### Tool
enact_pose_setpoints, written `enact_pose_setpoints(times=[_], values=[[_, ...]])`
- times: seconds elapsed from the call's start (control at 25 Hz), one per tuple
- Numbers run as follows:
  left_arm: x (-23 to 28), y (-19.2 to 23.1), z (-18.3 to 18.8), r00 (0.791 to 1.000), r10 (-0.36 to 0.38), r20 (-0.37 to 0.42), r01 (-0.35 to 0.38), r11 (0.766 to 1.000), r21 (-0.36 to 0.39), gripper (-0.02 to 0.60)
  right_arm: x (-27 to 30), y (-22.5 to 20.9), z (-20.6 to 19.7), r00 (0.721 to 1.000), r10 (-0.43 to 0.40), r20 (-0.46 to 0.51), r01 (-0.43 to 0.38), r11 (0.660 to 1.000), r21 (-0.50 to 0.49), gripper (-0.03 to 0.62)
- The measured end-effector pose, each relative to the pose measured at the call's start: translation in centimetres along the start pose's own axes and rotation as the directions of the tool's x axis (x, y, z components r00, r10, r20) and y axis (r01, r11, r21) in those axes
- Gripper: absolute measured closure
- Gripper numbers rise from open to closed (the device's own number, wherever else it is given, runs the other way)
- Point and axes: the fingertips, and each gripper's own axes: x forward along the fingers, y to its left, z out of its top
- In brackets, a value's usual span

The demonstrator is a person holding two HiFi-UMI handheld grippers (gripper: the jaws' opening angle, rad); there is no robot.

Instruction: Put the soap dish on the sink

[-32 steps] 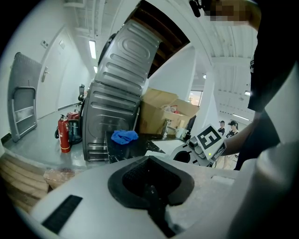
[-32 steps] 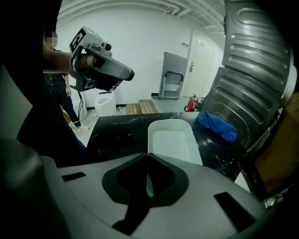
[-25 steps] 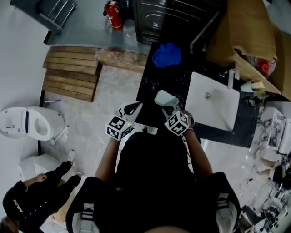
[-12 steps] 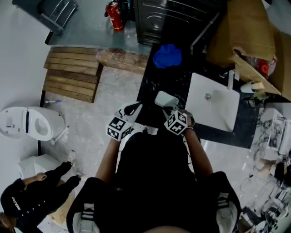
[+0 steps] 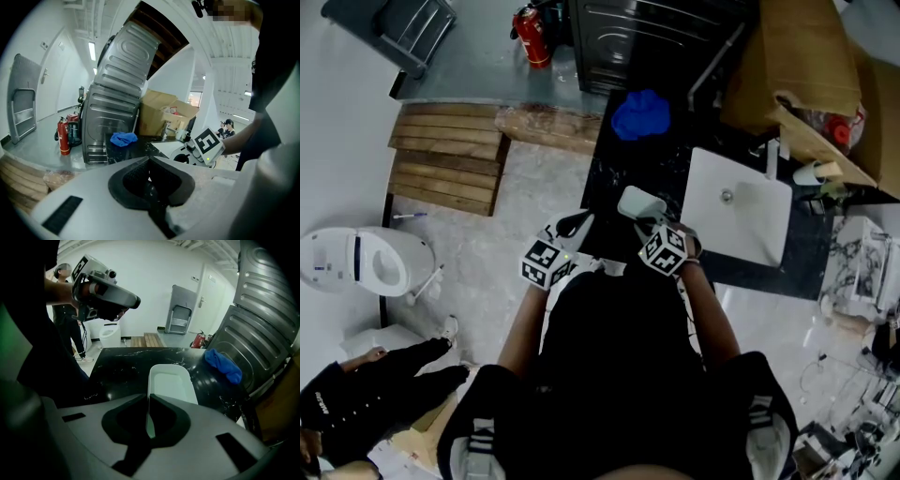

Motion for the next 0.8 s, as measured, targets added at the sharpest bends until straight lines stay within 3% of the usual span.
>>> enact_pose_setpoints(times=[0.4,0.6,0.8], values=[[0.0,-1.0,0.1,1.0,-0.029,-0.008,0.029,0.999,0.025,0.581,-1.2,0.0,-0.2,0.999,-0.039,0.034,0.038,0.999,0.03,0.574],[0.3,-1.3,-0.1,0.999,-0.046,-0.019,0.047,0.998,0.045,0.581,-2.3,0.3,-0.3,0.992,-0.078,0.096,0.073,0.996,0.056,0.576],[0.4,-2.1,0.0,0.997,-0.066,-0.025,0.068,0.996,0.062,0.581,-4.1,-0.1,-0.8,0.975,-0.144,0.167,0.118,0.981,0.152,0.587]])
